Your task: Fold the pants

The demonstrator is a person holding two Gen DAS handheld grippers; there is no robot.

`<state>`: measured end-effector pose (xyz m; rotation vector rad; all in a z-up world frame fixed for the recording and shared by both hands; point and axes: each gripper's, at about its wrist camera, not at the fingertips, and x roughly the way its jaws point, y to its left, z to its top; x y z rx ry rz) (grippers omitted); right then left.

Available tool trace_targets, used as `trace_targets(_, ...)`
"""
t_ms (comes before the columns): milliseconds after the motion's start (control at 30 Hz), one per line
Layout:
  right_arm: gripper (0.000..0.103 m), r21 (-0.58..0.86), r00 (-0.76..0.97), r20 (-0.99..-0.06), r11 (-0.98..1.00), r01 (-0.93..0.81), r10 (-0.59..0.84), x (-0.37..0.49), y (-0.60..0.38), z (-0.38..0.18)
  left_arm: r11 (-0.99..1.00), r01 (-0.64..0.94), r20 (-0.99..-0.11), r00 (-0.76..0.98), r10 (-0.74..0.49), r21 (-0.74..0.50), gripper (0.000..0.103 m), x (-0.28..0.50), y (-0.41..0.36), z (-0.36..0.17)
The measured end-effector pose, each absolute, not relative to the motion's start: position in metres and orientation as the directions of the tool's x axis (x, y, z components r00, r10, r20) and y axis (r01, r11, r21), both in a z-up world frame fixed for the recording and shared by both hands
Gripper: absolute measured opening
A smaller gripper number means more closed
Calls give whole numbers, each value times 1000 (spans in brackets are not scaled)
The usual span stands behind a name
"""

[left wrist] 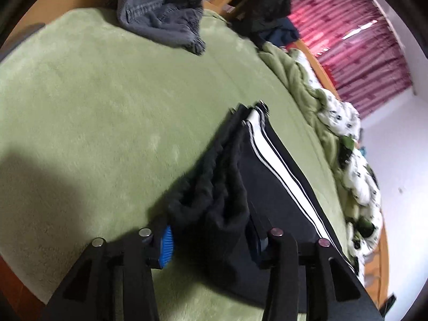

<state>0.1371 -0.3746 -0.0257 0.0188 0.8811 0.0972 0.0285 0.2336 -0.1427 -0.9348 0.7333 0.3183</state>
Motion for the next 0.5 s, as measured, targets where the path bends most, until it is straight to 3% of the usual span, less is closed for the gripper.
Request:
trace_targets(33, 56, 41, 637, -767, 997, -73, 78, 136, -376, -26, 583, -557, -708, 705, -44, -592, 26, 30, 233, -139)
trace_targets(67, 56, 36, 636, -768, 997, -74, 75, 135, -378, -27, 610, -555, -722, 691, -39, -565, 25, 35, 232, -131)
trace_targets(267, 56, 48, 586, -803, 992, -119, 109, 130, -390, -36, 760, -459, -697, 717, 12, -460, 24, 62, 190, -49)
trace_targets(500, 56, 63, 634, -765, 993, -102, 114, 117, -419, -28, 886, -250, -625, 779, -55, -389, 23, 98, 78, 14)
